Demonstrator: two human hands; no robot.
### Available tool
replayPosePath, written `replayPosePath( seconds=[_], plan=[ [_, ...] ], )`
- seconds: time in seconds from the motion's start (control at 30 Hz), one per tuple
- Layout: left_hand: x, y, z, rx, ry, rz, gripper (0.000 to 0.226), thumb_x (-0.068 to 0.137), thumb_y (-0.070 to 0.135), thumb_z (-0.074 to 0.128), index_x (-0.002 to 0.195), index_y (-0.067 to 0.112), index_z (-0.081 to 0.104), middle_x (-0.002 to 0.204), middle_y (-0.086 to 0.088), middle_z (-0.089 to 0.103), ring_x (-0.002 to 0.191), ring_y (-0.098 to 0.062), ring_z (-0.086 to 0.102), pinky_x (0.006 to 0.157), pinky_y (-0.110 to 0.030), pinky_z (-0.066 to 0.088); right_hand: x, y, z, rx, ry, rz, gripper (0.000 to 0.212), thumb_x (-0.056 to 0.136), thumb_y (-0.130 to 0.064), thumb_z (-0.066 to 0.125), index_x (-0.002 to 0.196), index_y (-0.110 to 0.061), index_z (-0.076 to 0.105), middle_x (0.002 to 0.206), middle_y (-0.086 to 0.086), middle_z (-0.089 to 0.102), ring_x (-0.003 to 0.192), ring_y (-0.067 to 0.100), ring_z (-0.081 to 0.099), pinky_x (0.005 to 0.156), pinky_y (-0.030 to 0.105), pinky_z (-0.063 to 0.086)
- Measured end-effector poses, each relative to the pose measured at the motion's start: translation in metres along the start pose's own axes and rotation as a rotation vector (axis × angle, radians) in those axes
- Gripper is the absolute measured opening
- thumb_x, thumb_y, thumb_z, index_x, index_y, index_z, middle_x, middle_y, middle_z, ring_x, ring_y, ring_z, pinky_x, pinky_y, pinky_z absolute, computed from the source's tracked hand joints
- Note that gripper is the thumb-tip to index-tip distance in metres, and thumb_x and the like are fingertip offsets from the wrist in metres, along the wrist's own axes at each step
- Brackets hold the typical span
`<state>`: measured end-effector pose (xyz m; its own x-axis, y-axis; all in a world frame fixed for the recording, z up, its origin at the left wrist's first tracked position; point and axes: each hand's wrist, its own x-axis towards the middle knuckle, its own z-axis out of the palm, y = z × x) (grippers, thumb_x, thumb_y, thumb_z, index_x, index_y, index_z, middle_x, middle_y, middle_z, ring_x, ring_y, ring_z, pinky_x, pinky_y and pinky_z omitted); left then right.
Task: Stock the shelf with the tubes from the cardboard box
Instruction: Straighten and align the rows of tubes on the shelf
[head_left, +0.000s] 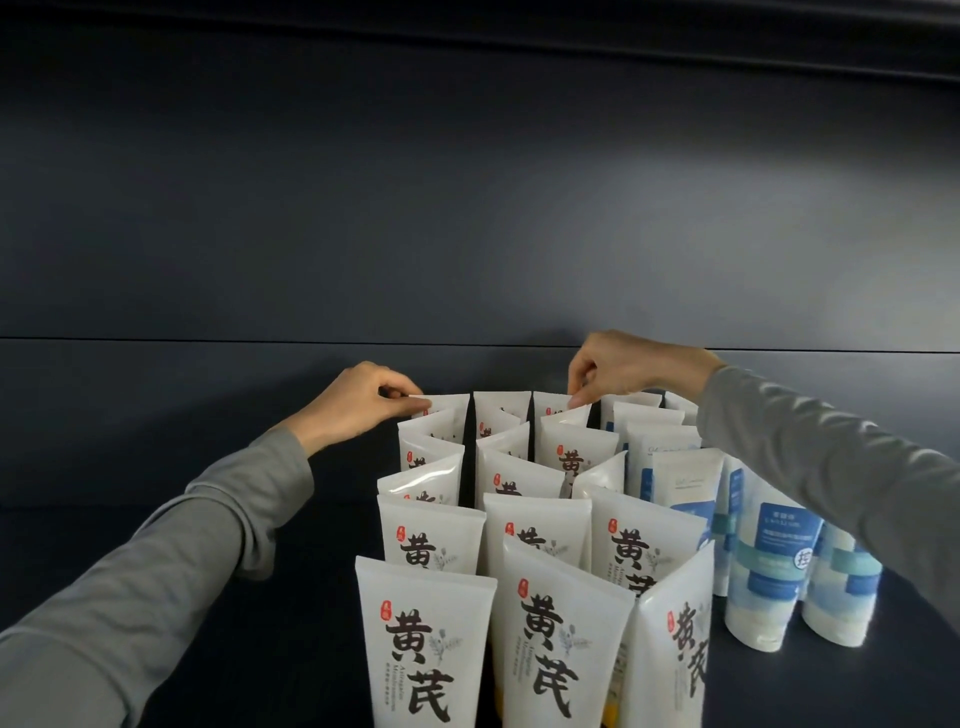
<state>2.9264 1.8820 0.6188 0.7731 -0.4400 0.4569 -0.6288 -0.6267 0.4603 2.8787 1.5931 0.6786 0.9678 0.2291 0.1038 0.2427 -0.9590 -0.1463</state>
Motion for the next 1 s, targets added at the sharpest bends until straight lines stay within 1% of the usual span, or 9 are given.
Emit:
replayPosePath(
  seconds=[0.13, 0.33, 0.4, 0.53, 0.67, 0.77, 0.83, 0.93, 1.0],
  plan=[
    [-0.001, 0.000, 0.000, 0.007, 0.010, 0.002, 0.020, 0.084, 0.027, 0.064, 0.099, 0.017, 0.071, 0.082, 0.020, 0.057, 0.079, 0.006, 0.053, 0.066, -0.008, 0.035, 0.003, 0.000, 0.003, 0.017, 0.016, -0.009, 0.010, 0.085, -0.016, 0.069, 0.091, -0.009, 0.073, 0.090, -0.002, 0.065, 0.086, 0.013, 0.057, 0.076, 0.022, 0.041],
    [-0.001, -0.002, 0.002, 0.015, 0.069, -0.017, 0.018, 0.083, 0.028, 0.066, 0.097, 0.019, 0.072, 0.083, 0.011, 0.055, 0.079, -0.003, 0.051, 0.068, -0.012, 0.035, 0.006, 0.001, 0.003, -0.011, 0.032, -0.017, 0.003, 0.083, -0.016, 0.071, 0.081, -0.014, 0.072, 0.086, -0.005, 0.064, 0.089, 0.014, 0.060, 0.079, 0.026, 0.043],
    [-0.001, -0.001, 0.003, -0.001, 0.087, -0.015, 0.018, 0.083, 0.027, 0.066, 0.097, 0.018, 0.073, 0.083, 0.011, 0.054, 0.079, -0.003, 0.051, 0.068, -0.012, 0.035, 0.007, 0.004, 0.002, -0.033, 0.039, -0.012, 0.006, 0.082, -0.017, 0.072, 0.077, -0.017, 0.070, 0.085, -0.005, 0.064, 0.090, 0.015, 0.061, 0.082, 0.028, 0.047],
    [0.001, 0.000, 0.008, -0.036, 0.114, -0.016, 0.016, 0.084, 0.025, 0.065, 0.095, 0.016, 0.073, 0.083, 0.010, 0.054, 0.080, -0.006, 0.053, 0.070, -0.015, 0.037, 0.008, 0.009, 0.003, -0.060, 0.057, 0.006, 0.013, 0.081, -0.018, 0.073, 0.070, -0.021, 0.067, 0.079, -0.008, 0.062, 0.086, 0.016, 0.061, 0.077, 0.028, 0.045],
    [0.003, 0.000, 0.011, -0.064, 0.117, -0.028, 0.018, 0.084, 0.024, 0.065, 0.097, 0.014, 0.072, 0.085, 0.007, 0.056, 0.081, -0.008, 0.054, 0.071, -0.016, 0.039, 0.009, 0.013, 0.005, -0.051, 0.076, 0.019, 0.016, 0.081, -0.019, 0.073, 0.068, -0.024, 0.066, 0.077, -0.012, 0.060, 0.086, 0.015, 0.059, 0.078, 0.029, 0.046],
    [0.003, -0.002, 0.009, -0.106, 0.094, -0.069, 0.019, 0.085, 0.025, 0.064, 0.099, 0.015, 0.072, 0.087, 0.004, 0.058, 0.085, -0.010, 0.055, 0.073, -0.019, 0.040, 0.010, 0.014, 0.007, -0.042, 0.102, 0.008, 0.007, 0.081, -0.019, 0.073, 0.075, -0.017, 0.071, 0.078, -0.011, 0.059, 0.086, 0.015, 0.060, 0.080, 0.030, 0.047],
    [0.003, -0.002, 0.008, -0.125, 0.073, -0.085, 0.018, 0.085, 0.025, 0.064, 0.097, 0.015, 0.072, 0.087, 0.006, 0.059, 0.085, -0.008, 0.056, 0.077, -0.021, 0.041, 0.010, 0.012, 0.009, -0.027, 0.123, -0.005, 0.005, 0.082, -0.017, 0.072, 0.082, -0.011, 0.073, 0.079, -0.009, 0.059, 0.086, 0.016, 0.060, 0.077, 0.027, 0.045],
    [0.005, 0.000, 0.006, -0.075, 0.058, -0.059, 0.016, 0.085, 0.024, 0.064, 0.095, 0.016, 0.072, 0.082, 0.015, 0.059, 0.079, 0.002, 0.054, 0.069, -0.013, 0.038, 0.010, 0.011, 0.009, 0.002, 0.130, -0.010, 0.008, 0.083, -0.016, 0.071, 0.086, -0.009, 0.073, 0.083, -0.005, 0.061, 0.083, 0.013, 0.058, 0.074, 0.023, 0.043],
    [0.007, 0.001, 0.006, -0.012, 0.069, -0.044, 0.016, 0.086, 0.025, 0.063, 0.096, 0.016, 0.073, 0.079, 0.019, 0.056, 0.076, 0.003, 0.053, 0.065, -0.010, 0.035, 0.009, 0.010, 0.009, 0.008, 0.118, -0.015, 0.009, 0.083, -0.016, 0.070, 0.087, -0.008, 0.073, 0.085, -0.004, 0.061, 0.080, 0.010, 0.056, 0.068, 0.018, 0.040]
  ],
)
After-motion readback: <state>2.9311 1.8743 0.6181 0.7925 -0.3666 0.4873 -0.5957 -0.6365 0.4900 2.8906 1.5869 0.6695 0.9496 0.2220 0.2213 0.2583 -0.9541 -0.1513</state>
